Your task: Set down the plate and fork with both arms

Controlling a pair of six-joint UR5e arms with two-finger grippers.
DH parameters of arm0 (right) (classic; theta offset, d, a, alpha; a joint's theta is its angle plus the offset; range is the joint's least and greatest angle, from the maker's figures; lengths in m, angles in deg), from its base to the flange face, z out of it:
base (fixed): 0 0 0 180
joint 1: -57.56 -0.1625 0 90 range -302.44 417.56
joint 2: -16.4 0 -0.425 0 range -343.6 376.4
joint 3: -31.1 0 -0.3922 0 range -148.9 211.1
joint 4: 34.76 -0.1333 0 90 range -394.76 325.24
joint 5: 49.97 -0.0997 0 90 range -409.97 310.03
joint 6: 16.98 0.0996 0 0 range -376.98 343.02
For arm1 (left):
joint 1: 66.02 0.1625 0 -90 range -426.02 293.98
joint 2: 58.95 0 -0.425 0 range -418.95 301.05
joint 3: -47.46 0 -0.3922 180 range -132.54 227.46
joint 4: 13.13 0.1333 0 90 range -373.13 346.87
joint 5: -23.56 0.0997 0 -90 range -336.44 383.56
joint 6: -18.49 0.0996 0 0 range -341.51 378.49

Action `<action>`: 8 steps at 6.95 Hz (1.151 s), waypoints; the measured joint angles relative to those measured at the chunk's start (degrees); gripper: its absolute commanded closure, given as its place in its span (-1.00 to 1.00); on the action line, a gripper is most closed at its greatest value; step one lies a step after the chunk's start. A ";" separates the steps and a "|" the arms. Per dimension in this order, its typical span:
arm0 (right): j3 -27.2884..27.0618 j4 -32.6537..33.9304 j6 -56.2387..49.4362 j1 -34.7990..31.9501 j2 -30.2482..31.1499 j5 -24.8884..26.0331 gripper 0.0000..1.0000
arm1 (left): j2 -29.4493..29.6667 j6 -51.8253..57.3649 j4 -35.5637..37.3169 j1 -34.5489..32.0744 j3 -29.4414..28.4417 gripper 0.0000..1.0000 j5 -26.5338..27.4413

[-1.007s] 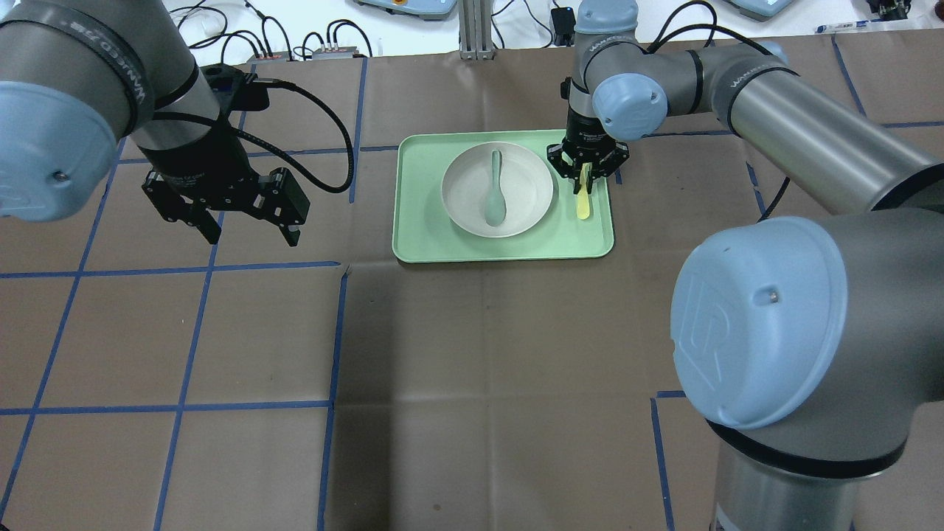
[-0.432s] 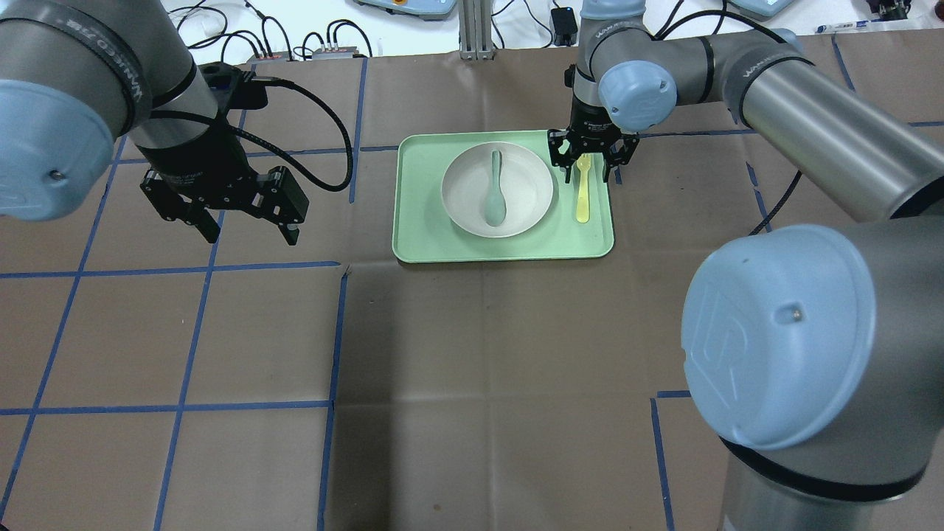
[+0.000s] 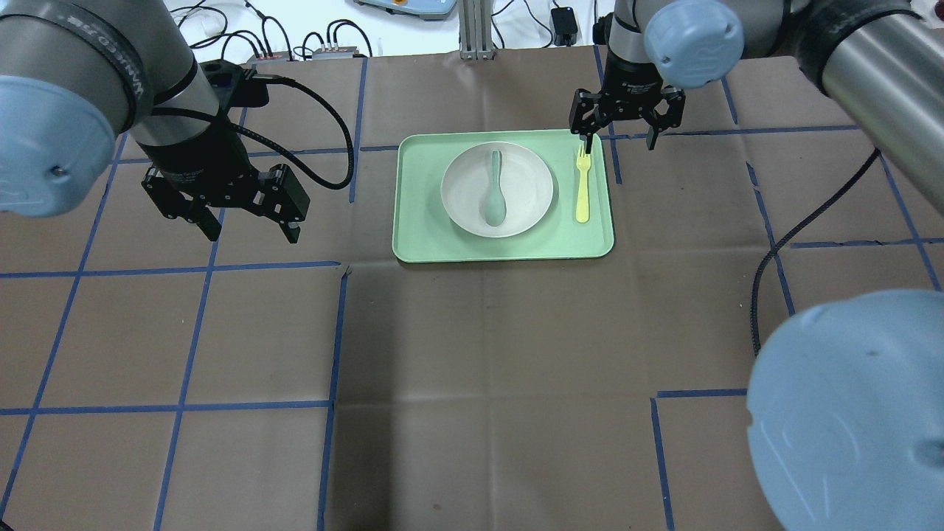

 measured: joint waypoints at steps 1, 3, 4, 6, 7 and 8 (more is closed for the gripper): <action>-0.05 -3.82 -1.16 0.95 3.12 0.03 -1.00 | -0.57 0.02 -0.16 -0.29 -0.04 -1.00 0.13; -1.00 -9.09 -2.30 1.84 8.35 0.07 -1.00 | -1.83 -0.13 -0.30 -1.02 0.07 -1.00 0.10; -3.32 -9.76 -3.09 2.22 11.05 0.07 -1.00 | -2.46 -0.18 -0.34 -1.12 0.16 -1.00 0.11; -9.18 -9.55 -3.57 2.77 17.10 0.02 -1.00 | -3.22 -0.08 -0.42 -1.17 0.40 -1.00 0.18; -11.76 -9.44 -3.43 2.70 19.67 -0.05 -1.00 | -3.31 -0.06 -0.44 -1.17 0.44 -1.00 0.21; -13.75 -9.08 -3.20 2.61 21.43 -0.12 -1.00 | -3.36 -0.06 -0.45 -1.18 0.47 -1.00 0.25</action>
